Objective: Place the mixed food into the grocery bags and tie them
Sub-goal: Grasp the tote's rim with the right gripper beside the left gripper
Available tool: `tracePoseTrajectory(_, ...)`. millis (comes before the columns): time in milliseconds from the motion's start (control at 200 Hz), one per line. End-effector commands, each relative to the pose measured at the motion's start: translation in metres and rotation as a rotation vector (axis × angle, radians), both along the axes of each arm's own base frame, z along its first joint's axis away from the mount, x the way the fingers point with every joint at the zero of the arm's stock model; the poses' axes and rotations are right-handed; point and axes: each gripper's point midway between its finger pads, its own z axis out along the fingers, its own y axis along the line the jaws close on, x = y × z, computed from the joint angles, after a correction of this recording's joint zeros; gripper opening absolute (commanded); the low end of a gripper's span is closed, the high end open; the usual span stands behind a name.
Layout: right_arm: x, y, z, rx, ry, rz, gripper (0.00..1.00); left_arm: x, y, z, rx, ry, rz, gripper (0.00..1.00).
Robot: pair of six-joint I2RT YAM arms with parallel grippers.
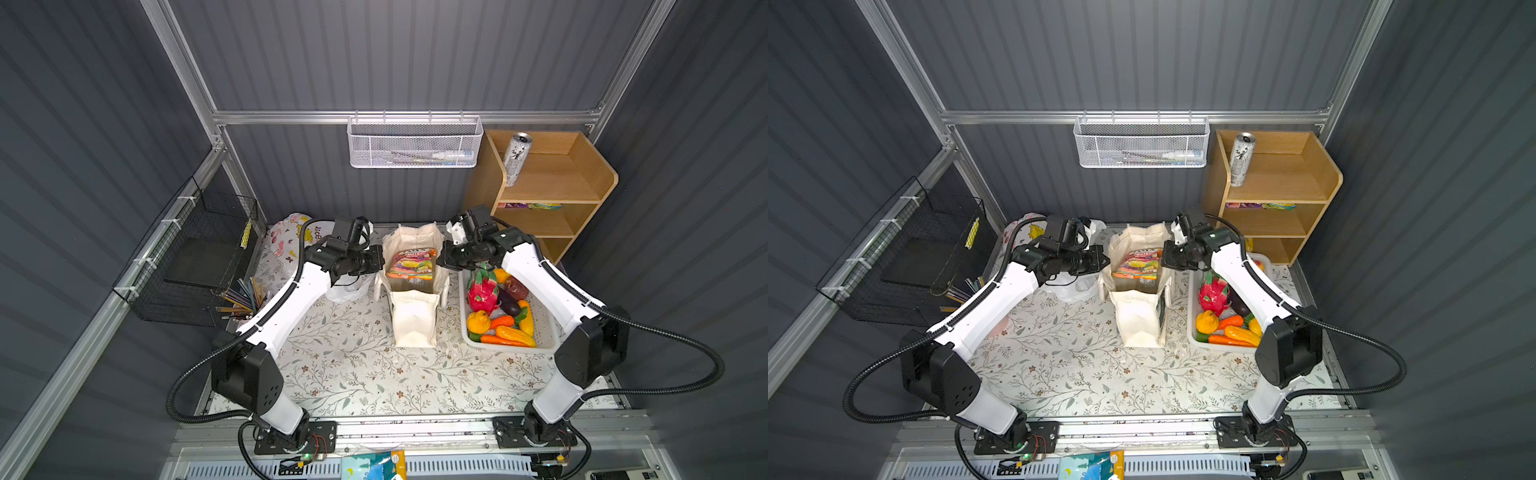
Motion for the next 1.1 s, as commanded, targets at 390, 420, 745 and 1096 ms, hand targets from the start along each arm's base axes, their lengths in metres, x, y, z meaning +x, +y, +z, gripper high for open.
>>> tracePoseTrajectory(390, -0.009, -0.005, 0.043, 0.055, -0.149, 0.015, 0.61, 0.000, 0.005, 0.058, 0.018, -0.150, -0.025, 0.72)
tracePoseTrajectory(420, -0.010, -0.007, 0.038, 0.051, -0.145, 0.008, 0.61, 0.000, 0.006, 0.056, 0.031, -0.148, -0.031, 0.72)
tracePoseTrajectory(745, -0.023, -0.019, 0.012, 0.024, -0.115, -0.042, 0.65, -0.004, -0.007, 0.020, 0.045, -0.072, -0.114, 0.76)
tracePoseTrajectory(1096, -0.025, -0.033, 0.017, -0.037, -0.163, -0.090, 0.99, 0.006, -0.029, 0.007, -0.034, -0.059, -0.164, 0.66)
